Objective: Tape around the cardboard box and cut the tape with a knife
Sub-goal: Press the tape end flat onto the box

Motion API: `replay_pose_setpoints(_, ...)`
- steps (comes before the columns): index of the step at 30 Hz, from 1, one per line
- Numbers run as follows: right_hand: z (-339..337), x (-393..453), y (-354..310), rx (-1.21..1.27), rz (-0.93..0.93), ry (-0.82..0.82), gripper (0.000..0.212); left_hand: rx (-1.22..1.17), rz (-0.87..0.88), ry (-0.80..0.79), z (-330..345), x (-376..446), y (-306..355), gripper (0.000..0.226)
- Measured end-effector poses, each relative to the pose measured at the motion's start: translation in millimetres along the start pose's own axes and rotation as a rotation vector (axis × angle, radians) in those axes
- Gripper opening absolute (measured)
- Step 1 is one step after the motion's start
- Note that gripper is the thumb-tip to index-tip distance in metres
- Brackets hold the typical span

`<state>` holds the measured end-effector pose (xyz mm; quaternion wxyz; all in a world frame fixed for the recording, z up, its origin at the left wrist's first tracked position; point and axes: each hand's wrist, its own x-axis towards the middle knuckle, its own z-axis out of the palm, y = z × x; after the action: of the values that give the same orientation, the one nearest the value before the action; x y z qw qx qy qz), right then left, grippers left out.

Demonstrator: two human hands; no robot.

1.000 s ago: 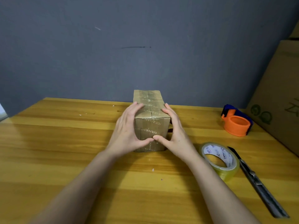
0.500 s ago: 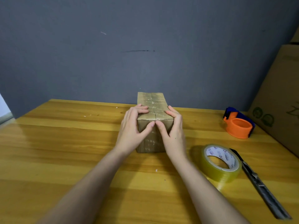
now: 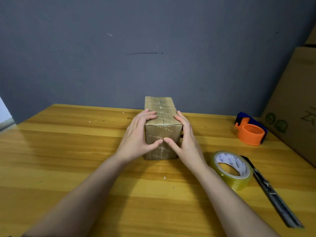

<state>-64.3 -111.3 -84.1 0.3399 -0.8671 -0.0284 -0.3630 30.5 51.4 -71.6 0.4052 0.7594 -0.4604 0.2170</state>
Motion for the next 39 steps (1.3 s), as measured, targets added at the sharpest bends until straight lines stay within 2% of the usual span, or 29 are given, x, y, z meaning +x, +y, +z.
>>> replay_pose_setpoints(5, -0.3, -0.5, -0.8, 0.006, 0.017, -0.033, 0.085, 0.037, 0.02, -0.081, -3.7, -1.0, -2.5, 0.086)
replay_pose_setpoints(8, 6.2, 0.2, -11.6, 0.09, 0.066, 0.061, 0.069, -0.094, -0.043, -0.064, -6.0, -1.0, 2.8, 0.067)
replay_pose_setpoints(11, 19.7, 5.7, -25.7, 0.088, 0.18, 0.218, 0.064, -0.222, -0.107, 0.054, -1.3, 1.3, 9.2, 0.041)
replay_pose_setpoints(14, 30.5, 9.5, -28.0, 0.059, 0.195, 0.341, 0.06, -0.207, -0.115, 0.148, 7.7, 2.9, 11.0, 0.031)
replay_pose_setpoints(16, 32.0, 9.2, -24.7, 0.047, 0.169, 0.356, 0.057, -0.186, -0.094, 0.158, 9.8, 2.5, 9.9, 0.032)
replay_pose_setpoints(25, 20.0, 2.0, -7.1, -0.003, 0.035, 0.202, 0.063, -0.003, 0.037, 0.0, 0.5, -1.7, -5.8, 0.054)
replay_pose_setpoints(35, 3.2, 0.3, -1.2, -0.001, 0.014, 0.006, 0.081, 0.031, 0.051, -0.106, -7.9, -2.5, -6.9, 0.08)
replay_pose_setpoints(37, 2.2, -0.7, -3.7, 0.01, 0.027, -0.003, 0.079, -0.023, 0.014, -0.125, -8.7, -3.0, -4.0, 0.079)
replay_pose_setpoints(39, 6.4, -0.3, -12.5, 0.063, 0.074, 0.053, 0.068, -0.153, -0.055, -0.101, -8.1, -2.9, 0.9, 0.064)
